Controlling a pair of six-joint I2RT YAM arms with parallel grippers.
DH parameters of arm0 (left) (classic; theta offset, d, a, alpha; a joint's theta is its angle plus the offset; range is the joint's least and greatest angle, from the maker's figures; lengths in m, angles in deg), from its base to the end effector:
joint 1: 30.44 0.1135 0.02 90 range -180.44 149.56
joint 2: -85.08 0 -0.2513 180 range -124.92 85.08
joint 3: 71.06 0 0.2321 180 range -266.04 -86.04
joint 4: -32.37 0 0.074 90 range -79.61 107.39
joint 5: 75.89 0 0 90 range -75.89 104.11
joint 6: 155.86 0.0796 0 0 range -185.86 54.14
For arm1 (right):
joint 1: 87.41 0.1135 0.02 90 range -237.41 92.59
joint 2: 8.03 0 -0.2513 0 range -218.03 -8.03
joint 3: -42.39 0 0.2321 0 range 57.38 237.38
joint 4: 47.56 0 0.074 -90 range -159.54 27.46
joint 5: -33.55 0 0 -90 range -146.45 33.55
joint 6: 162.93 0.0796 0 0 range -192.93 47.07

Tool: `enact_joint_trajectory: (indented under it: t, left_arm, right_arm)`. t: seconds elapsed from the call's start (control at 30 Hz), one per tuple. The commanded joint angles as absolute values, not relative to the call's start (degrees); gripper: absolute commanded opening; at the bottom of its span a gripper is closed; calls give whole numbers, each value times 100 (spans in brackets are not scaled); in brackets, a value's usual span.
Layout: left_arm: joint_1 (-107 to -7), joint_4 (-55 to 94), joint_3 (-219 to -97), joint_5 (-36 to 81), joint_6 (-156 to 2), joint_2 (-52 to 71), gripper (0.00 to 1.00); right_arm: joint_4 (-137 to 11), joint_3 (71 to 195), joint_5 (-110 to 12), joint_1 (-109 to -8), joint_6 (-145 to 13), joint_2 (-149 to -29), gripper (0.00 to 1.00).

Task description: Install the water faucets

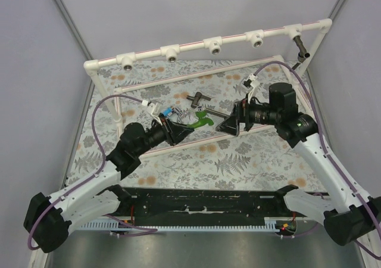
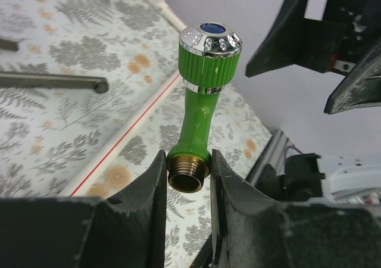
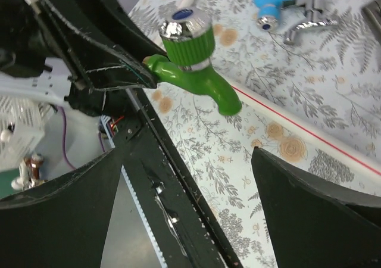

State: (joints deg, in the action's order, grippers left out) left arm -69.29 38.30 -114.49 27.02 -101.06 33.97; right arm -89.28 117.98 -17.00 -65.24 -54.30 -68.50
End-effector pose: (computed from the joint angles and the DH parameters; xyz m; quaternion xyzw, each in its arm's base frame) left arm 0.1787 -0.1668 0.2735 0.1009 0.7104 -0.4810 0.5037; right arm 0.2044 0.1379 0.3320 -0.2020 0.7950 0.4416 0.3635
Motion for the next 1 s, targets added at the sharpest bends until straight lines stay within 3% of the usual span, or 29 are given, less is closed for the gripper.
enact_joint_trajectory:
  t: [0.0,0.23,0.63,0.97]
  left_arm:
    - [-6902,3804,-12066,3714,-10373,3507,2]
    - [-6902,4480,-12427,4188,-11050,3297,2]
    - [-6911,4929,-12603,4408,-11270,3033,2]
    - [-6911,5123,-12647,4277,-11315,3033,2]
  right_arm:
    - [-9646,12531,-390,-6526,-6976,-7017,96]
    - [-9164,12690,164,-6517,-6775,-7280,89]
    - [-7090,12462,552,-6342,-5264,-7447,72]
    - [-6992,12453,358,-6183,-5131,-7667,57]
